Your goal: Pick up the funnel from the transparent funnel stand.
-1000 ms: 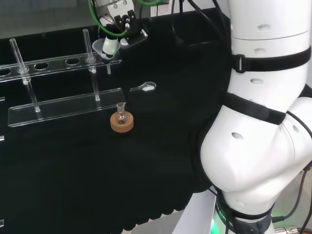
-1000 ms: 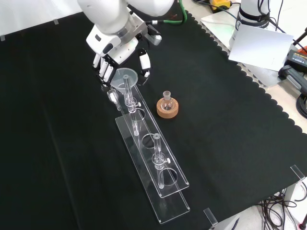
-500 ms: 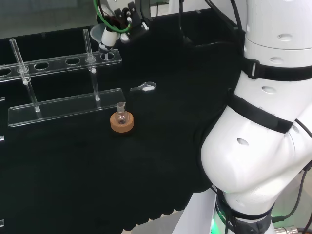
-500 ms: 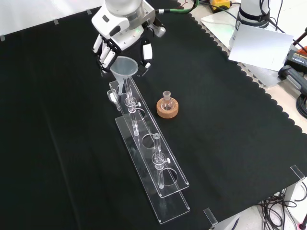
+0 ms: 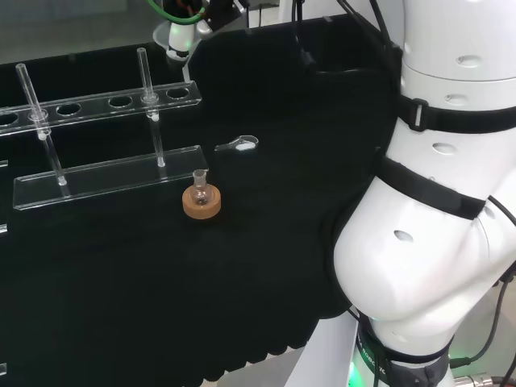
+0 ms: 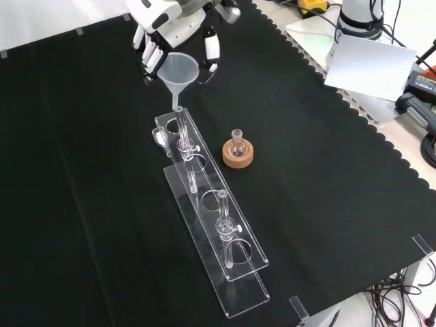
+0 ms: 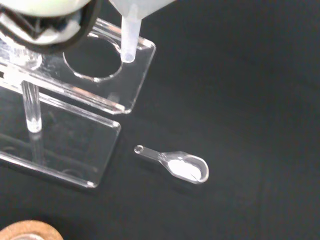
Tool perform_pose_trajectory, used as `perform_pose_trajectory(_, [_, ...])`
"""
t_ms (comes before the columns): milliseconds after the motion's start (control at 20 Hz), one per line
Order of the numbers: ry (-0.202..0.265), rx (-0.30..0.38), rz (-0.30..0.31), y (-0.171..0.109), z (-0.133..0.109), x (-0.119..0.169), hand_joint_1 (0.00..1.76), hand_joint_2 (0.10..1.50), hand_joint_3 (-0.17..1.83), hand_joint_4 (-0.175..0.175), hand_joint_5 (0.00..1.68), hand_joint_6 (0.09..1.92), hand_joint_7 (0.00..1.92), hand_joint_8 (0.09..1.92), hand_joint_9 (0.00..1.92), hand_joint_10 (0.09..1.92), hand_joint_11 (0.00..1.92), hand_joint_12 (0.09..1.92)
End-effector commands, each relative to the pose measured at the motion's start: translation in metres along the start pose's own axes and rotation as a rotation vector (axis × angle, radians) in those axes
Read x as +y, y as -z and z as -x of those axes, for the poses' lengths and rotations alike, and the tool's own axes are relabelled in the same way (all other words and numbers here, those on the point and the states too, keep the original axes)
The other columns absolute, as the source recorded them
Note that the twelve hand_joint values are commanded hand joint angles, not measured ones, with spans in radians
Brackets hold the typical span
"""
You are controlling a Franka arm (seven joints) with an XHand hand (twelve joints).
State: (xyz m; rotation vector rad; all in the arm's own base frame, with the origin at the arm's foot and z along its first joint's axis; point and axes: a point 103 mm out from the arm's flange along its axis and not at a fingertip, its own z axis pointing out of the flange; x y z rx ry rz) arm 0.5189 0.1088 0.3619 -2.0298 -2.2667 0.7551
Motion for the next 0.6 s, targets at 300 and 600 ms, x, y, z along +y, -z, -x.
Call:
perform_pose_trajectory(300, [-0.072, 0.001, -0.016, -0.001, 0.002, -0.064, 0.92, 0.66, 0.80, 0.016, 0.75, 0.84, 0.91, 0.65, 1.16, 0.36, 0.73, 1.23])
perform_pose_trajectory(600, [-0.090, 0.029, -0.021, -0.012, -0.007, -0.089, 0.91, 0.66, 0.81, 0.016, 0.75, 0.84, 0.90, 0.65, 1.17, 0.36, 0.74, 1.23])
